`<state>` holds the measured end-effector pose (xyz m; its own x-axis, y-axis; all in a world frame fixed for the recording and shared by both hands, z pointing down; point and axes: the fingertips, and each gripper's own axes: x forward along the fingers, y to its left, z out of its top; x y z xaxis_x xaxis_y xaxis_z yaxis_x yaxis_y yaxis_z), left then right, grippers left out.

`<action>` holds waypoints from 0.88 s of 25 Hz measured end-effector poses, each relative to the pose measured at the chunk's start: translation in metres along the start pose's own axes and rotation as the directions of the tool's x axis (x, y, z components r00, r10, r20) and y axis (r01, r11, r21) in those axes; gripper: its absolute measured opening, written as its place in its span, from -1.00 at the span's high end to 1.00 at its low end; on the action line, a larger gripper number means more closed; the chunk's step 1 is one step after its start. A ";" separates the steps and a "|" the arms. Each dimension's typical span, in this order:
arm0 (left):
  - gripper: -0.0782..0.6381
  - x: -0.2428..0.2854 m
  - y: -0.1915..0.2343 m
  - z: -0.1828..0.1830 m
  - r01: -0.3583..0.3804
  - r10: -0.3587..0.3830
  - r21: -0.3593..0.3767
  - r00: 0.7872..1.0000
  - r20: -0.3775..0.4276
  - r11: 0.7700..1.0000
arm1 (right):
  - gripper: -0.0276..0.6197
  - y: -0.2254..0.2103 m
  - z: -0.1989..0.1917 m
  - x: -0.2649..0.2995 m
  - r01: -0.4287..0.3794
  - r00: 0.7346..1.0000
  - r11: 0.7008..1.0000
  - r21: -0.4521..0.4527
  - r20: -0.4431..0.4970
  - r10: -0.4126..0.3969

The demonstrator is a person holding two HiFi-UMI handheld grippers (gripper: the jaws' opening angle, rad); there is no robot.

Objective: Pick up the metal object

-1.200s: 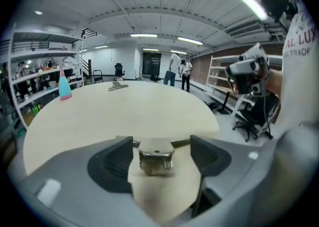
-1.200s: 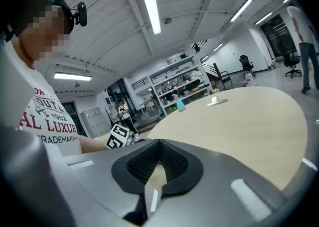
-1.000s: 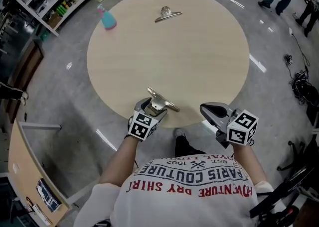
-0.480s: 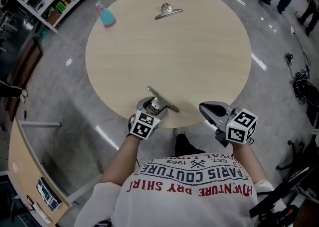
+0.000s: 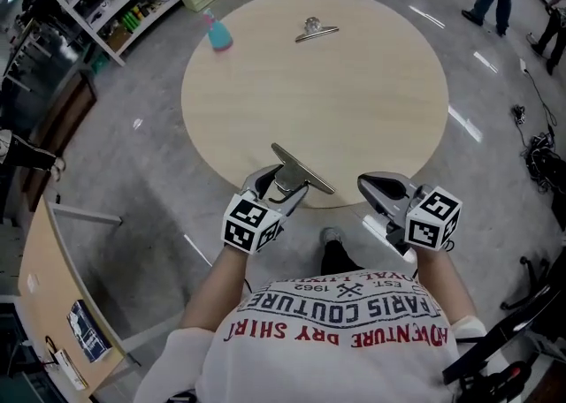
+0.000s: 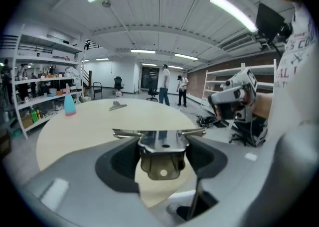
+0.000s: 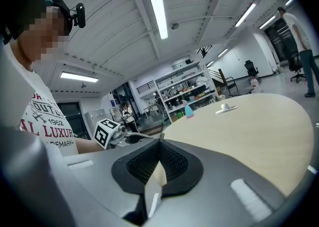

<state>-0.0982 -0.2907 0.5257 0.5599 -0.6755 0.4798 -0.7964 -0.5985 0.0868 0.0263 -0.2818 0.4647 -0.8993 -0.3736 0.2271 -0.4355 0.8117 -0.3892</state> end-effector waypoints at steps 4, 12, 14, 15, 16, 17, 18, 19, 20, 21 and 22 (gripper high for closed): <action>-0.01 -0.070 -0.025 0.030 0.013 -0.014 0.011 0.995 0.102 1.000 | 0.91 0.058 0.007 -0.010 -0.021 0.999 0.995 -0.100 0.034 0.025; -0.01 -0.179 -0.092 0.043 0.043 -0.056 0.065 0.975 0.214 0.997 | 0.91 0.146 -0.005 -0.041 -0.019 0.997 0.982 -0.185 0.068 0.032; -0.01 -0.193 -0.102 0.044 0.049 -0.065 0.073 0.971 0.230 0.996 | 0.91 0.159 -0.003 -0.047 -0.012 0.997 0.979 -0.202 0.072 0.027; -0.01 -0.198 -0.104 0.046 0.050 -0.067 0.076 0.968 0.242 0.996 | 0.91 0.163 -0.001 -0.049 -0.008 0.997 0.977 -0.214 0.074 0.025; -0.01 -0.202 -0.106 0.048 0.049 -0.067 0.078 0.965 0.252 0.996 | 0.91 0.166 0.001 -0.050 -0.005 0.997 0.974 -0.225 0.076 0.023; -0.01 -0.206 -0.107 0.048 0.047 -0.066 0.081 0.963 0.260 0.996 | 0.91 0.169 0.002 -0.051 -0.002 0.997 0.973 -0.232 0.078 0.020; -0.01 -0.209 -0.107 0.049 0.044 -0.064 0.082 0.962 0.265 0.996 | 0.91 0.171 0.002 -0.052 0.001 0.997 0.972 -0.236 0.078 0.018; -0.01 -0.211 -0.108 0.049 0.041 -0.062 0.084 0.961 0.268 0.996 | 0.91 0.173 0.001 -0.052 0.002 0.997 0.971 -0.237 0.078 0.017; -0.01 -0.213 -0.109 0.049 0.040 -0.061 0.084 0.961 0.270 0.996 | 0.91 0.175 0.001 -0.052 0.002 0.997 0.971 -0.239 0.076 0.016; -0.01 -0.214 -0.110 0.049 0.040 -0.061 0.084 0.961 0.271 0.996 | 0.91 0.176 0.000 -0.052 0.001 0.997 0.971 -0.240 0.072 0.017; -0.01 -0.215 -0.111 0.050 0.041 -0.062 0.084 0.960 0.271 0.996 | 0.91 0.178 0.000 -0.052 -0.001 0.997 0.970 -0.242 0.069 0.018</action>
<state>-0.1190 -0.1009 0.3697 0.6493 -0.7285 0.2185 -0.7510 -0.6595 0.0326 -0.0045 -0.1178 0.3839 -0.9077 -0.3889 0.1576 -0.4122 0.8967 -0.1614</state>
